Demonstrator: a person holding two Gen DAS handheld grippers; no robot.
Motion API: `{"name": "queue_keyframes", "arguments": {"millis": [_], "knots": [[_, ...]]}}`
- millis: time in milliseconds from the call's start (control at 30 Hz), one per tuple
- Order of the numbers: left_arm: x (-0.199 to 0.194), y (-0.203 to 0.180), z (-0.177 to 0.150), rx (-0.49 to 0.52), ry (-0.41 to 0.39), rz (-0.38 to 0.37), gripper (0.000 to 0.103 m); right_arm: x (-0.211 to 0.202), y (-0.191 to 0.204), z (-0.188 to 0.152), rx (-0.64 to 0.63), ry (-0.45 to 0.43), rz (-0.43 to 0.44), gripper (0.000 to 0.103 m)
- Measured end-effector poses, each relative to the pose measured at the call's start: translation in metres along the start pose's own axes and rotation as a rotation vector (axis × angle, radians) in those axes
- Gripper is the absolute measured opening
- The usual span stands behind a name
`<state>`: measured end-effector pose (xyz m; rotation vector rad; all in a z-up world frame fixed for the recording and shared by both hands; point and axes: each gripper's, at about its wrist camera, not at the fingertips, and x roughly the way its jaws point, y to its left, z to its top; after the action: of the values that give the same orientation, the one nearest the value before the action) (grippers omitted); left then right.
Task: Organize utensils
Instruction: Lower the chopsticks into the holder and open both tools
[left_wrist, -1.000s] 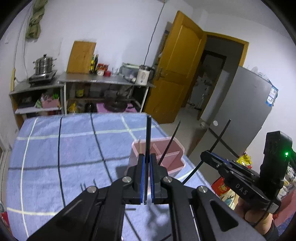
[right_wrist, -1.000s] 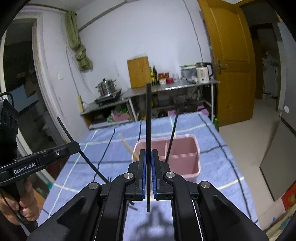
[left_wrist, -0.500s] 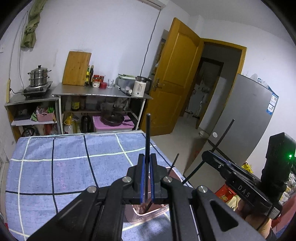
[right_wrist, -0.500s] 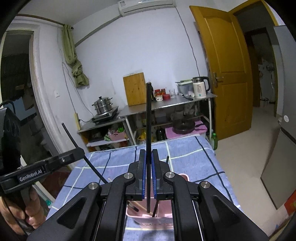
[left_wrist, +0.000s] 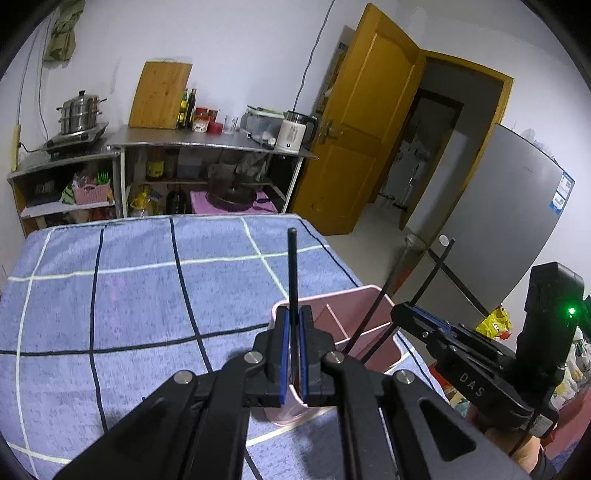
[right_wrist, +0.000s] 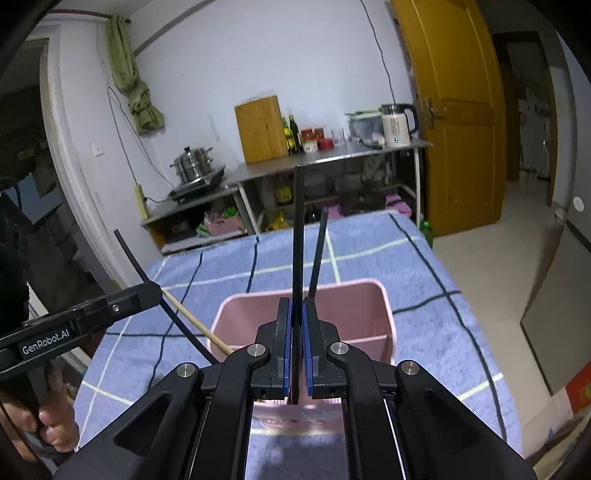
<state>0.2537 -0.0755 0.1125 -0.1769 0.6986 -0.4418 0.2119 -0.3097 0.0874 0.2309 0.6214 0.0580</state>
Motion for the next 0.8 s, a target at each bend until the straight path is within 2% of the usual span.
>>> {"name": "queue_keyframes", "arguments": {"millis": [167, 333, 467, 600, 800], "knots": [[-0.002, 0.0, -0.004, 0.018, -0.003, -0.005, 0.006, 0.006, 0.002, -0.003, -0.006, 0.028, -0.005, 0.006], [-0.009, 0.0, -0.004, 0.019, -0.016, -0.006, 0.012, 0.0, 0.005, -0.006, -0.023, 0.021, -0.012, 0.015], [-0.02, 0.001, -0.007, 0.017, -0.031, -0.005, 0.014, -0.008, 0.006, -0.009, -0.024, 0.009, -0.004, 0.015], [-0.035, 0.004, -0.012, 0.029, -0.051, 0.001, 0.023, -0.021, 0.007, -0.011, -0.024, -0.014, -0.011, 0.015], [-0.062, 0.014, -0.024, 0.039, -0.083, 0.024, 0.026, -0.041, 0.014, -0.017, -0.027, -0.045, -0.002, 0.015]]}}
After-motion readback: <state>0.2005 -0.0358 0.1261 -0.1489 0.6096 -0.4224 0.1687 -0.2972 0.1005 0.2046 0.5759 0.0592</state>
